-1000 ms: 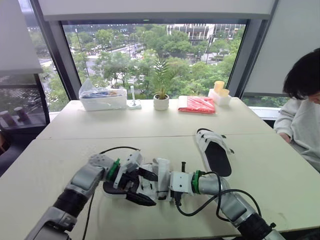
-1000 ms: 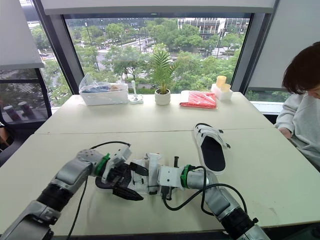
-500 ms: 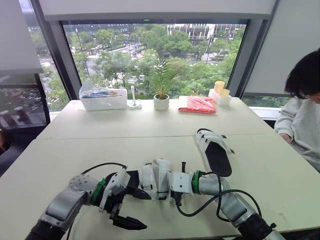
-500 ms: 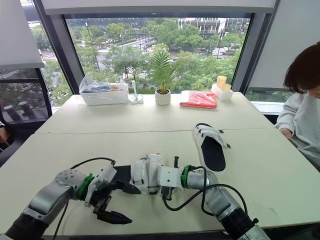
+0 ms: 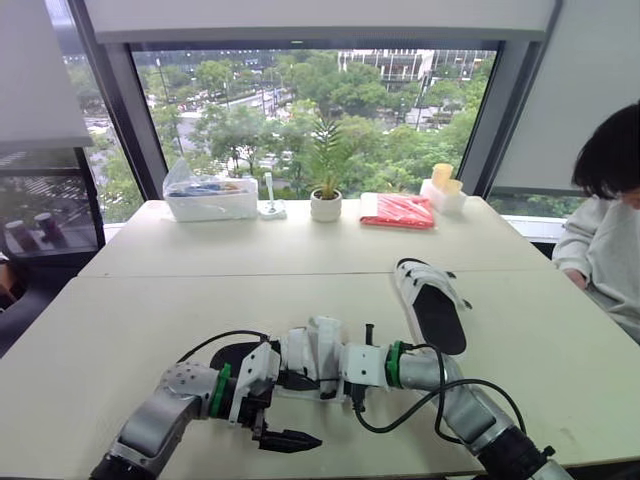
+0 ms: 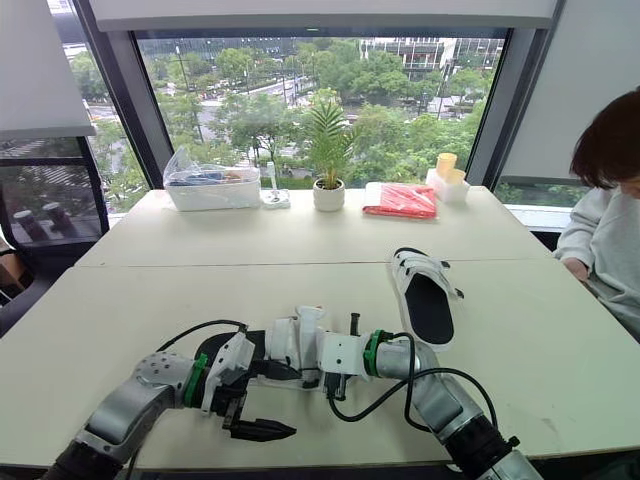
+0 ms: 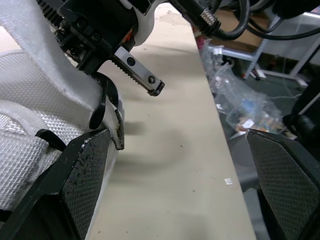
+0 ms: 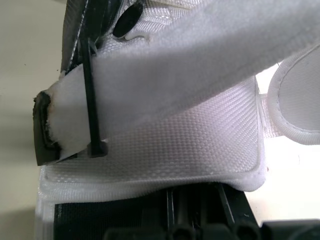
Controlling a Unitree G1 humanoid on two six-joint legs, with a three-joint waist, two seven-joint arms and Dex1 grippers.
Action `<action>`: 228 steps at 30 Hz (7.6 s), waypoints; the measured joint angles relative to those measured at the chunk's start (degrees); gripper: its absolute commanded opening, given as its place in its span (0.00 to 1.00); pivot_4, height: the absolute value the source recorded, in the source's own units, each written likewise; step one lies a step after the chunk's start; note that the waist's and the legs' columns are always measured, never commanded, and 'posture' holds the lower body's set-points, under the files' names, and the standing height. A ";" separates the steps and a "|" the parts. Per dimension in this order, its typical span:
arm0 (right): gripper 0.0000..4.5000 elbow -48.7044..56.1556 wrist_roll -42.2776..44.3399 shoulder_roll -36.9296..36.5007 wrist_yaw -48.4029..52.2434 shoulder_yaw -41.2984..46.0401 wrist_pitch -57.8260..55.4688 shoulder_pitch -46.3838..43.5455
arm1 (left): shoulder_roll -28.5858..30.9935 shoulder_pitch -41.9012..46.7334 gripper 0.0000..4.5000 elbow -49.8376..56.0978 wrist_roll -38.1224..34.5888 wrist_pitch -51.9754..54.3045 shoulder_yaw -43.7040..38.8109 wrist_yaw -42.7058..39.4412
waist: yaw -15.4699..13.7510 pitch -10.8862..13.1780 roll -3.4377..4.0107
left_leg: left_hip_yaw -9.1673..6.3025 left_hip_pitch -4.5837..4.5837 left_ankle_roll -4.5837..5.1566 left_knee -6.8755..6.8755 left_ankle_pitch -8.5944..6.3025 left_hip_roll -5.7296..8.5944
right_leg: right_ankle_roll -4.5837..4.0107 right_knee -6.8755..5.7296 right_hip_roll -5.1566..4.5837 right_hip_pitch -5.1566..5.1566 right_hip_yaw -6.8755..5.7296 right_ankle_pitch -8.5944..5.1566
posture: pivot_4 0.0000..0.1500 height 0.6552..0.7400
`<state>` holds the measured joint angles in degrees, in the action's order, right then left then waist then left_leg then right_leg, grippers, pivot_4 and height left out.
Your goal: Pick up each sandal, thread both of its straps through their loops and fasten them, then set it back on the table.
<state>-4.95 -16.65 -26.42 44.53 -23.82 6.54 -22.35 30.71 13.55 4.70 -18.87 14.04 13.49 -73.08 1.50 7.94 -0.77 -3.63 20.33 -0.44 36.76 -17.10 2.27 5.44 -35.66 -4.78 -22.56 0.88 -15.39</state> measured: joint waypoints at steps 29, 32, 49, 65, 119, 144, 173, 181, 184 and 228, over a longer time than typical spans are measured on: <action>0.00 2.54 -0.02 -0.90 0.03 0.25 -0.52 1.75 | -5.93 0.05 0.01 4.82 -7.29 27.44 -0.79 16.94 | -0.64 -0.38 0.19 | -0.01 -0.04 -0.05 -0.64 0.04 -0.01 | 0.21 0.44 0.12 -0.10 -0.06 0.16 | 1.00 0.97; 0.00 2.54 -0.02 -0.89 0.02 0.25 -0.59 1.74 | -5.85 -0.32 0.01 4.99 -8.13 28.76 -0.80 17.20 | -0.64 -0.37 0.21 | -0.01 -0.04 -0.06 -0.65 0.03 -0.01 | 0.02 0.45 0.10 -0.09 -0.06 0.06 | 1.00 0.97; 0.00 3.61 -0.01 -0.77 0.03 -0.12 -0.56 2.42 | 11.33 -5.05 0.01 9.19 -9.89 20.03 4.31 -2.52 | -0.34 -0.37 0.26 | -0.02 -0.05 -0.25 -0.89 -0.10 -0.11 | -0.31 0.47 0.10 -0.22 -0.03 -0.12 | 1.00 0.97; 0.00 3.54 0.04 -1.52 0.09 0.05 -0.17 2.26 | 4.48 4.64 0.01 8.28 -13.60 13.27 -0.78 -0.10 | -0.80 -0.30 0.20 | -0.06 0.02 -0.29 -0.67 -0.12 -0.13 | -0.35 0.44 0.18 -0.15 -0.15 -0.16 | 1.00 0.97; 0.00 0.28 0.08 -0.52 -0.11 -0.40 1.31 -0.19 | -10.79 40.25 0.99 -40.92 3.24 6.24 3.74 -6.49 | -0.31 0.14 -0.19 | -0.20 -0.10 -0.73 -0.51 0.16 -0.09 | 0.12 0.18 0.64 -0.04 -0.23 0.15 | 1.00 0.97; 0.00 0.58 0.08 -0.25 -1.36 -0.39 1.12 0.54 | -15.39 44.07 0.01 -47.55 5.88 7.54 2.89 -11.81 | -0.37 0.13 -0.21 | -0.24 -0.15 -0.72 -0.46 0.16 -0.10 | 0.16 -0.19 0.69 -0.11 -0.21 0.15 | 1.00 0.97; 0.00 0.64 0.03 -0.21 -1.65 -0.18 0.28 0.61 | -15.70 42.96 0.01 -58.00 3.49 6.45 -8.55 -0.39 | -0.55 0.16 -0.26 | -0.39 0.00 -0.72 0.05 0.16 -0.10 | 0.17 -0.45 0.69 -0.09 -0.32 0.15 | 1.00 0.97; 0.00 0.76 -0.02 -0.21 -1.66 -0.15 -0.01 0.80 | -15.35 42.96 0.16 -58.79 7.86 0.16 -5.81 -0.19 | -0.58 0.07 -0.25 | -0.48 -0.06 -0.71 0.12 0.15 -0.09 | 0.17 -0.43 0.69 0.04 -0.40 0.14 | 1.00 0.97; 0.00 0.84 -0.02 -0.22 -1.65 -0.16 0.05 0.83 | -13.25 42.76 0.45 -60.23 12.01 -1.88 -3.73 1.27 | -0.52 0.07 -0.24 | -0.49 -0.04 -0.68 0.11 0.13 -0.08 | 0.17 -0.44 0.71 0.01 -0.40 0.14 | 1.00 0.97; 0.00 32.94 6.88 -24.46 10.51 17.60 -17.58 10.70 | 6.97 30.58 0.90 -30.02 -2.16 46.90 -6.51 -14.48 | -0.78 1.66 0.12 | -1.05 1.28 -0.70 0.53 0.15 0.32 | 0.33 -0.52 0.25 -0.78 -0.98 0.05 | 1.00 0.97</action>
<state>27.99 -9.77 -50.87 55.04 -6.22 -11.05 -11.64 37.68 44.14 -25.32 -21.03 60.94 6.98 -87.56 0.72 9.60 -0.66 -4.67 21.61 -1.14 37.28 -16.95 2.59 5.77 -36.17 -4.53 -23.34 -0.10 -15.34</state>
